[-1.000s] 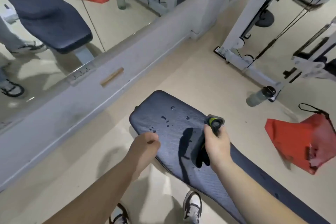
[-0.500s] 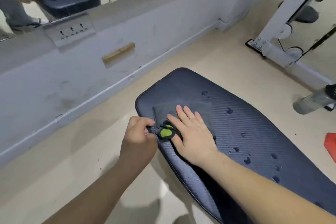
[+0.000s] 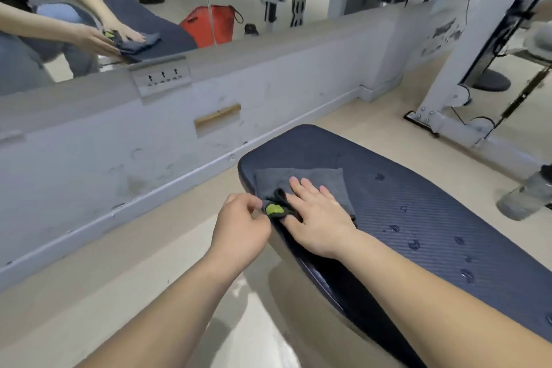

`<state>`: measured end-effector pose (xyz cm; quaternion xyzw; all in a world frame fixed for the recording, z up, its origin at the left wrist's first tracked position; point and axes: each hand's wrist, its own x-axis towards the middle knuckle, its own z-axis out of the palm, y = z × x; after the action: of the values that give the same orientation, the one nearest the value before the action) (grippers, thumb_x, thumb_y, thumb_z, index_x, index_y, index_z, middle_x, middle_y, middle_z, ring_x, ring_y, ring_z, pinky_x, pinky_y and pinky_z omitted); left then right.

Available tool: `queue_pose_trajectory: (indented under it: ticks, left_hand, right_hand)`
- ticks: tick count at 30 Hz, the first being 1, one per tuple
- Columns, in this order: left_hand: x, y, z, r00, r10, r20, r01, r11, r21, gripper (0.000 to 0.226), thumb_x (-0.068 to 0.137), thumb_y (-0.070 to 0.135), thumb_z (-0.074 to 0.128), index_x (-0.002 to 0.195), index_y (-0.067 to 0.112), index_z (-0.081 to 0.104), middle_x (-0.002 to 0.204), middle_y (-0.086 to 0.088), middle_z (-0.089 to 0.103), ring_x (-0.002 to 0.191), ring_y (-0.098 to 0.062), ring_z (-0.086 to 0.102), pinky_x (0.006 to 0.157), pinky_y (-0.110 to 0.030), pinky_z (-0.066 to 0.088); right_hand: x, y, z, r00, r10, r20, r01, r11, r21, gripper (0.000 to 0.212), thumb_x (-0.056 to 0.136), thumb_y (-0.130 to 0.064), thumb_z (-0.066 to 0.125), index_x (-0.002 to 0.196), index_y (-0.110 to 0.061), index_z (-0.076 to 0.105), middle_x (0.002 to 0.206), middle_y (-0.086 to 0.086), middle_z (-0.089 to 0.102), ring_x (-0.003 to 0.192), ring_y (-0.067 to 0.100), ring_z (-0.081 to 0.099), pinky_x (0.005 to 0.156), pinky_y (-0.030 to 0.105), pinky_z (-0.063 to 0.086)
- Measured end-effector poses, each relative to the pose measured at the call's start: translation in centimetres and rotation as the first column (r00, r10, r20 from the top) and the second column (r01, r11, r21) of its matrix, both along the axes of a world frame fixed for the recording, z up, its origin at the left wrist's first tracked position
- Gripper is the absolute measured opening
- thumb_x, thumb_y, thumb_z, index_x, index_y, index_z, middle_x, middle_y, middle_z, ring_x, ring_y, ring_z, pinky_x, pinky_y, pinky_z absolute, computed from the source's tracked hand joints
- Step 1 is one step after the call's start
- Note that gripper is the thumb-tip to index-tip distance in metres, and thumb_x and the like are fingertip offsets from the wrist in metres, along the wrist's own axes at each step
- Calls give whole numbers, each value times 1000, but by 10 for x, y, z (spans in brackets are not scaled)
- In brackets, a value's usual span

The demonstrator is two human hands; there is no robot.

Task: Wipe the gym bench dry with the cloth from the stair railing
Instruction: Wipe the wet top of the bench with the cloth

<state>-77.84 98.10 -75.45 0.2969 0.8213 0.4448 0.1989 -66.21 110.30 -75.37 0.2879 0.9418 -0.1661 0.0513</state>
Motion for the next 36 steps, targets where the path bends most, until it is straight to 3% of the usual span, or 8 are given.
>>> queue_pose_trajectory:
  ticks: [4, 7, 11, 19, 24, 29, 33, 36]
  left_hand:
    - [12, -8, 15, 999, -30, -37, 29, 999, -35, 28, 85, 7, 58, 108, 21, 65, 117, 6, 57, 106, -12, 58, 92, -25, 46]
    - [22, -14, 9, 994, -87, -60, 86, 996, -23, 35, 86, 3, 55, 116, 18, 66, 119, 7, 58, 111, -12, 58, 92, -19, 39]
    - [14, -13, -4, 973, -169, -159, 166, 986, -34, 38, 89, 6, 55, 123, 21, 63, 123, 12, 60, 86, -11, 54, 83, -16, 39]
    - [-16, 0, -26, 952, -172, -254, 170, 985, -28, 44, 93, 11, 57, 136, 19, 59, 144, 11, 50, 124, -7, 52, 95, -13, 33]
    - [-26, 1, -31, 953, -160, -259, 152, 987, -48, 46, 98, 21, 54, 144, 22, 55, 157, 11, 42, 142, -10, 42, 116, -30, 36]
    - [-28, 2, -28, 954, -133, -270, 138, 990, 2, 43, 98, 21, 57, 140, 17, 60, 157, 7, 45, 143, -11, 43, 117, -29, 34]
    - [-19, 9, -26, 939, -156, -306, 171, 985, 22, 41, 90, 7, 58, 129, 17, 67, 147, 10, 53, 134, -12, 51, 109, -26, 41]
    - [-6, 15, -29, 901, -231, -368, 249, 968, 4, 37, 90, 12, 61, 126, 18, 69, 144, 9, 56, 135, -14, 51, 106, -27, 42]
  right_hand:
    - [46, -25, 5, 997, 65, 33, -66, 998, 8, 62, 104, -45, 35, 163, -40, 16, 174, -6, -5, 160, 13, -8, 129, 36, -7]
    - [69, -33, 6, 995, 88, 47, -89, 996, 25, 61, 105, -47, 34, 162, -46, 11, 173, -9, -8, 159, 11, -10, 127, 32, -9]
    - [65, -21, 6, 993, 92, 74, -94, 995, 35, 60, 106, -50, 32, 161, -49, 9, 172, -13, -10, 158, 7, -11, 129, 33, -5]
    - [-43, 54, 2, 994, -88, 65, 86, 996, 39, 62, 106, -51, 29, 164, -31, 17, 175, -2, -1, 161, 18, -2, 129, 42, -1]
    - [-86, 78, -8, 988, -147, 54, 143, 988, 64, 63, 104, -53, 27, 164, -34, 17, 175, 0, 0, 161, 19, -2, 129, 45, -2]
    - [-43, 43, -1, 999, 20, 31, -24, 994, 110, 64, 103, -34, 36, 164, -27, 20, 175, 3, 2, 161, 21, 1, 129, 40, 1]
    - [26, 12, 13, 978, 195, 76, -201, 977, 74, 78, 85, -42, 12, 163, -40, 14, 173, -8, -1, 160, 11, -4, 127, 29, -6]
    - [48, 40, 13, 969, 224, 104, -236, 964, 123, 67, 98, -32, 27, 162, -43, 16, 171, -14, -2, 157, 3, -4, 127, 28, -4]
